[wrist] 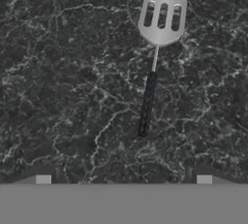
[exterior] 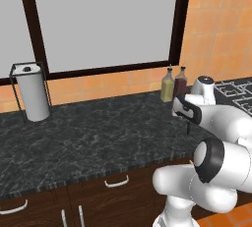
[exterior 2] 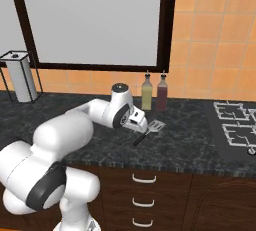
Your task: Put the broccoli and broccoli in the pot. Retrieve the spatula and lightly stir the vegetables in the pot.
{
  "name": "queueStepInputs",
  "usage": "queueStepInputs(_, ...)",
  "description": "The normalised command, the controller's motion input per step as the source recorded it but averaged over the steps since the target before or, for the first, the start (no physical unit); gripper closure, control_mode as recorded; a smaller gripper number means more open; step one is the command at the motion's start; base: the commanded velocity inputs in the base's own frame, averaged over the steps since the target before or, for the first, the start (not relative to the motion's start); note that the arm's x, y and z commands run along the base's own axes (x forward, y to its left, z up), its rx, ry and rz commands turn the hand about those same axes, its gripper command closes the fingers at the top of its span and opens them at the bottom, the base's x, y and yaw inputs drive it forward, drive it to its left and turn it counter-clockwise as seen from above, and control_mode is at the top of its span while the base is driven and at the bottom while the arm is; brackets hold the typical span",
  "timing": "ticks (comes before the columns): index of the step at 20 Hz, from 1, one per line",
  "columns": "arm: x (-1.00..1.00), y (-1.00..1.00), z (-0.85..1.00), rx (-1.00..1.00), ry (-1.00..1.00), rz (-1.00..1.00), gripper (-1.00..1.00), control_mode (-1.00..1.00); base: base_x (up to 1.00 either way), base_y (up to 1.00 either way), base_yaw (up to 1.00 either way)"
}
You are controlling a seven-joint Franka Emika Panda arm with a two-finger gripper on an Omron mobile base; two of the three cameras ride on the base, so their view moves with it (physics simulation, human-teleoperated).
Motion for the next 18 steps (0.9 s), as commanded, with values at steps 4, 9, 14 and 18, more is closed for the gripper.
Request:
queueStepInputs(4, 0.07, 0.0, -0.12, -0.05, 0.0, -0.05, -1.0, -1.0, 0.0, 0.0, 0.0)
queueStepInputs(9, 0.04, 0.0, -0.21, -0.02, 0.0, -0.07, -1.0, -1.0, 0.0, 0.0, 0.0)
queueStepInputs(14, 0.11, 0.0, -0.14, -0.02, 0.01, -0.11, -1.0, -1.0, 0.0, 0.0, 0.0)
queueStepInputs(18, 0.11, -0.04, -0.22, -0.05, 0.05, -0.08, -1.0, -1.0, 0.0, 0.0, 0.0)
